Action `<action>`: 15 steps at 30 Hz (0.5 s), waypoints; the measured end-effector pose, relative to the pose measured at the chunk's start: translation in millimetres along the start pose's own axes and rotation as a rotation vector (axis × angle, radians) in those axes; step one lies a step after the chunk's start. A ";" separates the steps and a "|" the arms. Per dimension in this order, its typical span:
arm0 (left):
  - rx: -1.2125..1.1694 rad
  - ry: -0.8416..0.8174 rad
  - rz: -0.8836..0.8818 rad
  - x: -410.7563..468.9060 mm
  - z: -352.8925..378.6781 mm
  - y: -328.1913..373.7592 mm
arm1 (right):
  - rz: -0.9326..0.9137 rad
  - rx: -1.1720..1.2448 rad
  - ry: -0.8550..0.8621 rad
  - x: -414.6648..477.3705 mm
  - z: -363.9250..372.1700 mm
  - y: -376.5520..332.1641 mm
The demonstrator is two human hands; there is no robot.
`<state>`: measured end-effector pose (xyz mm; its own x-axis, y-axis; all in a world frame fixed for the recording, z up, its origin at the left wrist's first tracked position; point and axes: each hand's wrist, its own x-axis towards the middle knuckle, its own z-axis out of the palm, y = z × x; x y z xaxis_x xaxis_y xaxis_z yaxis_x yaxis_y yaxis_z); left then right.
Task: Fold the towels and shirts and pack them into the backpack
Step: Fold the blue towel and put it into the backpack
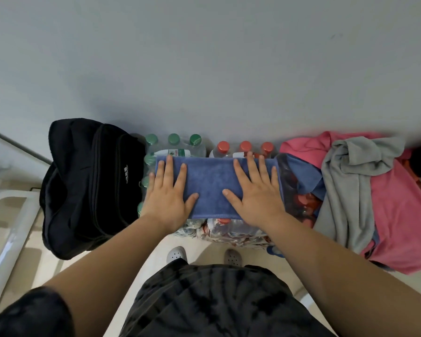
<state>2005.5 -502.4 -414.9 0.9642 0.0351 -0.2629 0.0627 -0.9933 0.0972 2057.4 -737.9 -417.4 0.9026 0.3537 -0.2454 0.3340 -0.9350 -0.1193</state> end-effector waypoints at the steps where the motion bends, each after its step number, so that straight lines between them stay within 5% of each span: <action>1: 0.012 0.001 0.004 -0.1 3.5 -1.8 | 0.001 -0.009 0.000 -0.5 1.7 1.5; 9: -0.057 0.023 0.045 1.4 -6.6 -11.1 | -0.010 -0.011 0.026 -0.4 1.6 4.2; 15: -0.186 0.030 -0.151 -6.3 -24.1 -16.8 | 0.010 -0.006 0.030 -0.1 -4.5 -2.9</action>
<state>2004.6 -483.3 -391.8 0.9473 0.1877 -0.2594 0.2503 -0.9394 0.2344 2057.6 -735.3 -412.7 0.9137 0.3431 -0.2176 0.3261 -0.9388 -0.1109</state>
